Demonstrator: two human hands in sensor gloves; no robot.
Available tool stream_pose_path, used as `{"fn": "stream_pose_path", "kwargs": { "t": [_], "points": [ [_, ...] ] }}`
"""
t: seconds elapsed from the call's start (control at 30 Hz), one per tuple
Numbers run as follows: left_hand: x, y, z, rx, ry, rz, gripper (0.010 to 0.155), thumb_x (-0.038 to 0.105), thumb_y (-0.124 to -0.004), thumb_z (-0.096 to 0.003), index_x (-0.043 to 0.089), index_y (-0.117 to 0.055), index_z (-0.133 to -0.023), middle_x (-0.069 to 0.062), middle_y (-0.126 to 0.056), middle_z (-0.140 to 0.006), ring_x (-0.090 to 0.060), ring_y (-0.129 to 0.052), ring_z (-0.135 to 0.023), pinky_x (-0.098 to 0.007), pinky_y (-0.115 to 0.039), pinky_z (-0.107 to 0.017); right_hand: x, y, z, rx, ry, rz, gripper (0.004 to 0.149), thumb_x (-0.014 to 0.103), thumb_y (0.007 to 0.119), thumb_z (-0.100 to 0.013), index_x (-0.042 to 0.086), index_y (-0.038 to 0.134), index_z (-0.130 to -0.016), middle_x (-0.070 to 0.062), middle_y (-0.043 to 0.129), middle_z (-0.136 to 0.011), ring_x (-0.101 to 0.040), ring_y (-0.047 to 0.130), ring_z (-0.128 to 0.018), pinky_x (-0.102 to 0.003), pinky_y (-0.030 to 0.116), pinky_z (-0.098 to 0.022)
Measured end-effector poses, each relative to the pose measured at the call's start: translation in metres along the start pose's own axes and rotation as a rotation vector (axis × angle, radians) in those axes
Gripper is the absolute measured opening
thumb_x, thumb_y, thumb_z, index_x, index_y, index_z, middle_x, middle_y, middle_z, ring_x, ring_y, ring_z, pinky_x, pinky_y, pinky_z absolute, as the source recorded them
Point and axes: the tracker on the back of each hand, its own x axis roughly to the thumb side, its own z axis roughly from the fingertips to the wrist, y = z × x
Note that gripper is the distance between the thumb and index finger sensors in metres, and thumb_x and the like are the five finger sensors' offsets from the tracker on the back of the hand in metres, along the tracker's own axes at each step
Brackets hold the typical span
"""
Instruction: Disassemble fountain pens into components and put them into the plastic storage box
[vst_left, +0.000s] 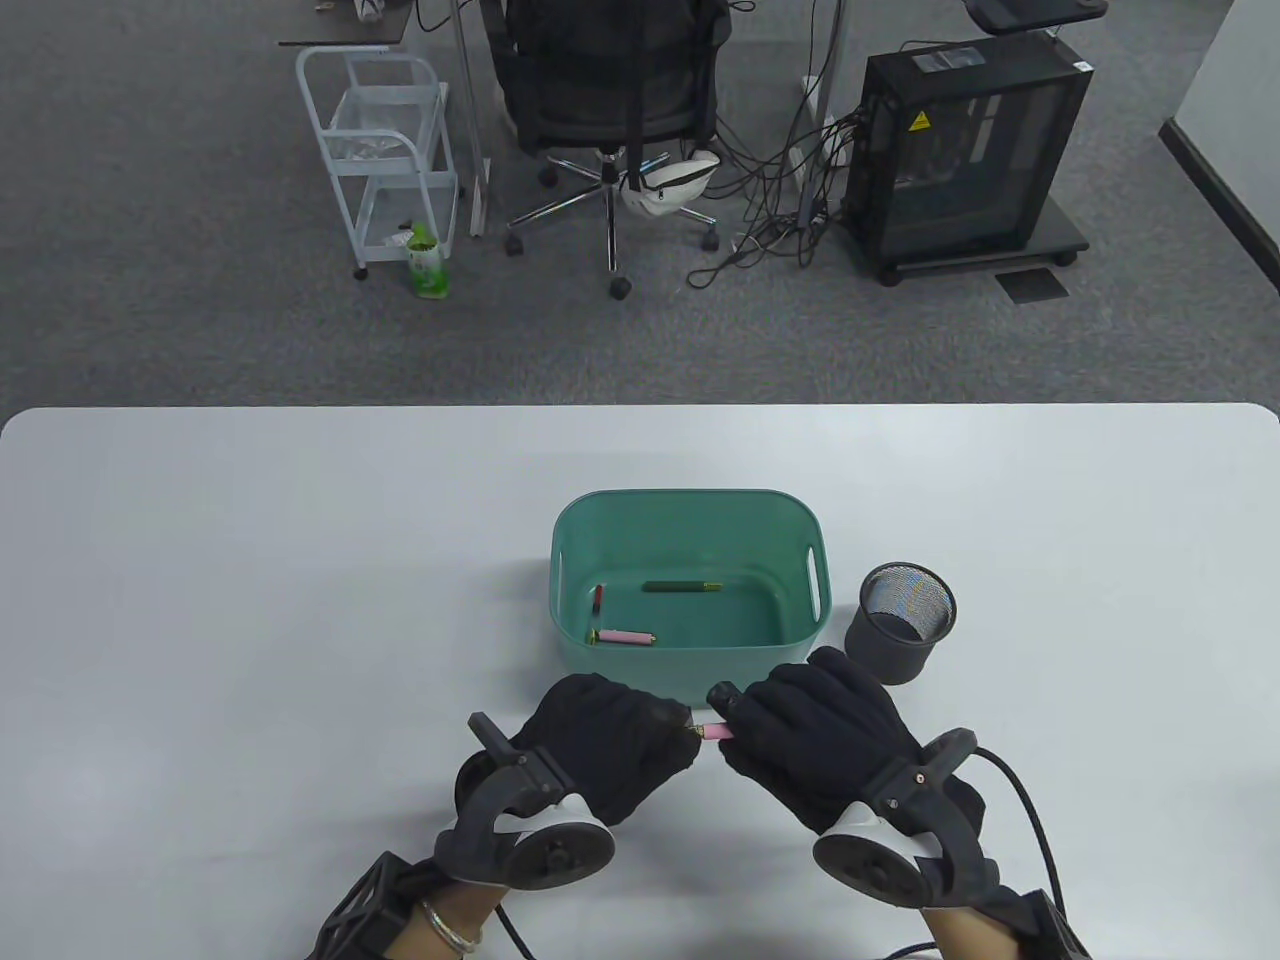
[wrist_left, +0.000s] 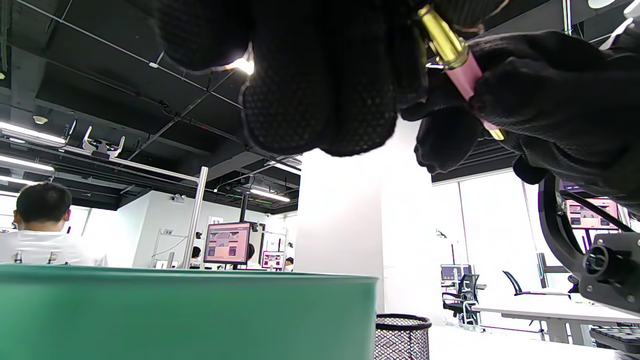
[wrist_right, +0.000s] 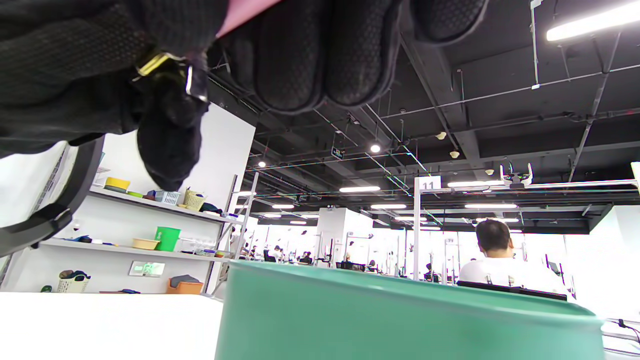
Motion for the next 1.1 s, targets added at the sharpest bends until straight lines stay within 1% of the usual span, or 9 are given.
{"fn": "stream_pose_path", "kwargs": {
  "t": [0.13,0.27,0.33,0.47,0.63,0.83,0.97,1.1],
  "points": [
    [0.0,0.0001,0.0005,-0.006,0.0,-0.003,0.058,0.055,-0.056,-0.066,0.013,-0.083,-0.096,-0.006,-0.102,-0.081,-0.024,-0.101,-0.069,-0.048,-0.075,-0.065,-0.0013,-0.0012,0.0,-0.006,0.006,-0.001,0.045,0.052,0.072,-0.053,0.034,0.086,-0.092,0.011,0.092,-0.08,-0.015,0.089,-0.08,-0.048,0.064,-0.074],
    [0.0006,0.0003,0.0009,-0.006,-0.002,-0.011,0.062,0.059,-0.06,-0.0641,0.014,-0.077,-0.103,-0.007,-0.098,-0.088,-0.024,-0.098,-0.074,-0.049,-0.073,-0.068,-0.0025,-0.0024,0.0004,-0.012,0.011,0.001,0.045,0.052,0.072,-0.053,0.034,0.086,-0.092,0.011,0.092,-0.079,-0.015,0.089,-0.08,-0.048,0.064,-0.074],
    [0.0008,0.0004,0.001,-0.004,-0.002,-0.013,0.063,0.059,-0.062,-0.0635,0.014,-0.073,-0.106,-0.007,-0.096,-0.091,-0.025,-0.097,-0.076,-0.05,-0.072,-0.069,-0.0029,-0.0025,0.0006,-0.014,0.013,0.003,0.045,0.052,0.072,-0.053,0.034,0.086,-0.092,0.011,0.092,-0.08,-0.015,0.089,-0.08,-0.048,0.064,-0.074],
    [0.0015,0.0011,0.0014,0.003,0.001,-0.023,0.063,0.058,-0.066,-0.0631,0.015,-0.069,-0.108,-0.007,-0.093,-0.095,-0.024,-0.095,-0.079,-0.05,-0.07,-0.071,-0.0037,-0.0027,0.0009,-0.015,0.015,0.004,0.045,0.052,0.072,-0.053,0.034,0.086,-0.092,0.011,0.092,-0.08,-0.015,0.089,-0.08,-0.048,0.064,-0.074],
    [0.002,0.0019,0.0016,-0.001,0.004,-0.027,0.058,0.054,-0.07,-0.0637,0.016,-0.068,-0.107,-0.006,-0.091,-0.097,-0.023,-0.094,-0.081,-0.049,-0.069,-0.072,-0.0041,-0.0028,0.0009,-0.016,0.015,0.004,0.045,0.052,0.072,-0.053,0.034,0.086,-0.092,0.011,0.092,-0.08,-0.015,0.089,-0.08,-0.048,0.064,-0.074],
    [0.0029,0.0018,0.0016,0.006,0.004,-0.035,0.046,0.049,-0.073,-0.0647,0.017,-0.073,-0.098,-0.003,-0.093,-0.092,-0.02,-0.096,-0.078,-0.048,-0.071,-0.071,-0.0041,-0.0026,0.0009,-0.014,0.014,0.005,0.045,0.052,0.072,-0.053,0.034,0.086,-0.092,0.011,0.092,-0.08,-0.015,0.089,-0.08,-0.048,0.064,-0.074],
    [0.0027,0.0014,0.0015,0.001,0.003,-0.031,0.045,0.048,-0.072,-0.0651,0.015,-0.075,-0.096,-0.003,-0.095,-0.089,-0.02,-0.097,-0.076,-0.047,-0.071,-0.07,-0.0038,-0.0023,0.0008,-0.012,0.012,0.004,0.045,0.052,0.072,-0.053,0.034,0.086,-0.092,0.011,0.092,-0.08,-0.015,0.089,-0.08,-0.048,0.064,-0.074],
    [0.0023,0.001,0.0012,-0.004,0.002,-0.023,0.045,0.048,-0.068,-0.0658,0.014,-0.078,-0.094,-0.004,-0.097,-0.086,-0.021,-0.098,-0.073,-0.047,-0.073,-0.069,-0.0035,-0.002,0.0007,-0.009,0.01,0.005,0.045,0.052,0.072,-0.053,0.034,0.086,-0.092,0.011,0.092,-0.08,-0.015,0.089,-0.08,-0.048,0.064,-0.074]
  ]
}}
